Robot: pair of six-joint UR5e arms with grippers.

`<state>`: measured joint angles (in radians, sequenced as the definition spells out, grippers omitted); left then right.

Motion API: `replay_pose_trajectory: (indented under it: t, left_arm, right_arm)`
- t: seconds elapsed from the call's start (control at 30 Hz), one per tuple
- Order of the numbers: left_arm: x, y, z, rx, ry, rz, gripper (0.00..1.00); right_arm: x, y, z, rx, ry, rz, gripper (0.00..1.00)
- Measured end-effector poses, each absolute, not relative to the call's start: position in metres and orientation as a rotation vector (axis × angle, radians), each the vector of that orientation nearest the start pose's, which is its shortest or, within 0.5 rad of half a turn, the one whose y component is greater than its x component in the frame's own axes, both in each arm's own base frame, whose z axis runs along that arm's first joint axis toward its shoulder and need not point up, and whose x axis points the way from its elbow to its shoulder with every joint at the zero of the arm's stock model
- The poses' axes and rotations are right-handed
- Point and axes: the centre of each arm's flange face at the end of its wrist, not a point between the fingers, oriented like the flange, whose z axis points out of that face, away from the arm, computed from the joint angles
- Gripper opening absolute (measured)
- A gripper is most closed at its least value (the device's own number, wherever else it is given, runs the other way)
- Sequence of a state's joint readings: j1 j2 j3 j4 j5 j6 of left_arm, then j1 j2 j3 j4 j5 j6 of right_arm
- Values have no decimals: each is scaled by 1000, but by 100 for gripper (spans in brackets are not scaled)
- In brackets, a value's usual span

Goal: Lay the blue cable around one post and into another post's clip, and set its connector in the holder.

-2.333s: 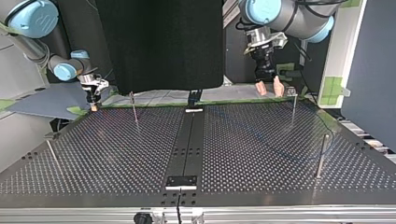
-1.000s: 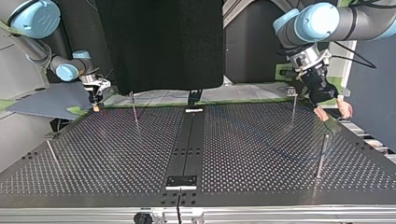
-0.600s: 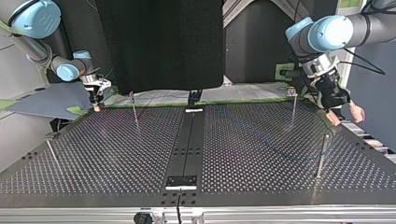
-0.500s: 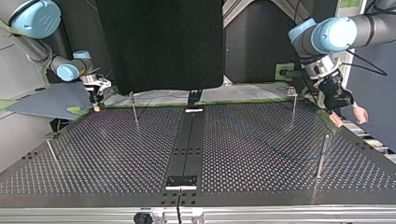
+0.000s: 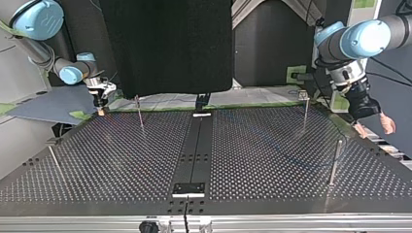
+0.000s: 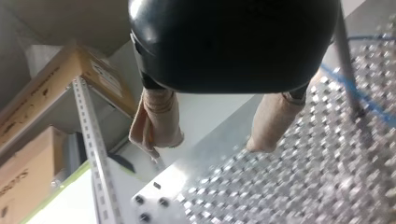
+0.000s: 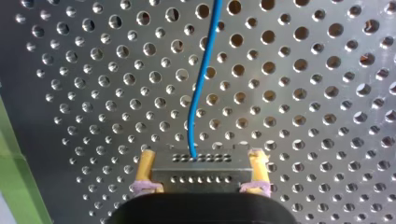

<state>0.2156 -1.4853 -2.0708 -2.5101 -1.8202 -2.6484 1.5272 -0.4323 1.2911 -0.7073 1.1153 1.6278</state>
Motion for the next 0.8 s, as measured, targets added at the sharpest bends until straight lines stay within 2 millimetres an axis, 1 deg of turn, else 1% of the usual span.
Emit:
replay_pose_trajectory:
  t: [0.2,0.3,0.5,0.6,0.8]
  left_arm:
    - [445,-32,364,-923,1008,-602,100]
    - [443,-42,367,-891,1035,-626,100]
    - [447,-54,356,-861,1112,-653,100]
    - [447,-56,353,-859,1127,-653,100]
    - [447,-54,352,-868,1120,-627,100]
  right_arm:
    - [147,-722,-69,1588,-1179,1502,0]
    - [148,-722,-69,1589,-1178,1502,0]
    - [148,-722,-69,1590,-1177,1501,0]
    - [148,-722,-70,1590,-1177,1501,0]
    - [148,-722,-70,1591,-1179,1502,0]
